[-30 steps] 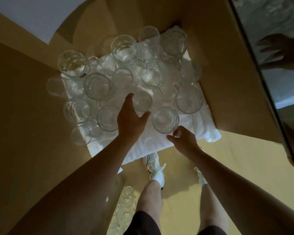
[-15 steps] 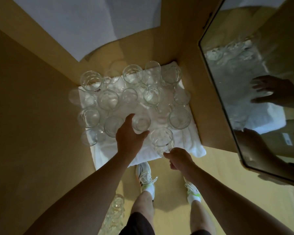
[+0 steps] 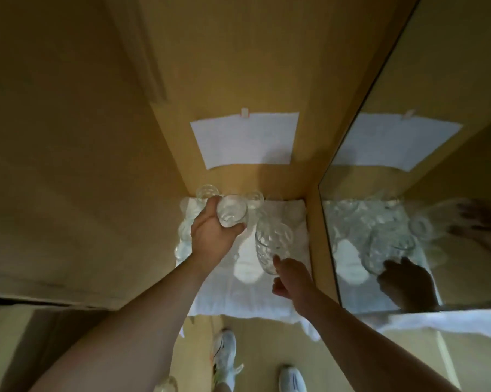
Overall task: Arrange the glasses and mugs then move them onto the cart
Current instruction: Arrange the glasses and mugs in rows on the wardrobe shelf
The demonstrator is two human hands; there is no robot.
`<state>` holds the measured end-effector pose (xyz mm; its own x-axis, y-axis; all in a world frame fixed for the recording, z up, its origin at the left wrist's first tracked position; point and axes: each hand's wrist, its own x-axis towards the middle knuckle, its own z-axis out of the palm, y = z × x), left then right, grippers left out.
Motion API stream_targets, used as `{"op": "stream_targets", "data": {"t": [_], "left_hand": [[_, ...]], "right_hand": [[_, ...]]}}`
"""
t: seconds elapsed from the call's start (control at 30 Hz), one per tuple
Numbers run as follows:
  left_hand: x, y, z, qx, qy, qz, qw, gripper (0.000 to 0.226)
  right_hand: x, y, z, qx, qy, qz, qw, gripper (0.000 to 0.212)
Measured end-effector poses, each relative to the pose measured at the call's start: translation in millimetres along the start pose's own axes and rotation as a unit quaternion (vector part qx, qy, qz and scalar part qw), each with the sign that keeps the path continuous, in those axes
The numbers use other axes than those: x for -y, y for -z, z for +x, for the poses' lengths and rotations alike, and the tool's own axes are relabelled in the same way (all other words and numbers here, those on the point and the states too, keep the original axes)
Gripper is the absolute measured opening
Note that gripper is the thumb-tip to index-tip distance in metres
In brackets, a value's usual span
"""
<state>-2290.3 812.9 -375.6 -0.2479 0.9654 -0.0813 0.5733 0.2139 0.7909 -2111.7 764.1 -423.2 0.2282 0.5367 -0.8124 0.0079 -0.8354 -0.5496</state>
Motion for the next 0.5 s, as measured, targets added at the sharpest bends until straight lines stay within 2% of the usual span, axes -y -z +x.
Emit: {"op": "stream_targets", "data": {"t": [0.17,0.3,0.5], "left_hand": [[-63,56,-25,-0.082,-0.028,-0.021,0.996,0.079],[-114,99,-52,-0.163,-0.043,-0.025,0.985,0.077],[-170,153,-94,-0.262,-0.055,-0.116,0.957,0.080]], "right_hand": [[59,11,-56,0.034,0.086,0.042,0.995,0.041],[98,22,-106,0.075,0.177,0.017,0.981,0.041],[138,45,-186,0.106,0.308,-0.041,0.945,0.039]]}}
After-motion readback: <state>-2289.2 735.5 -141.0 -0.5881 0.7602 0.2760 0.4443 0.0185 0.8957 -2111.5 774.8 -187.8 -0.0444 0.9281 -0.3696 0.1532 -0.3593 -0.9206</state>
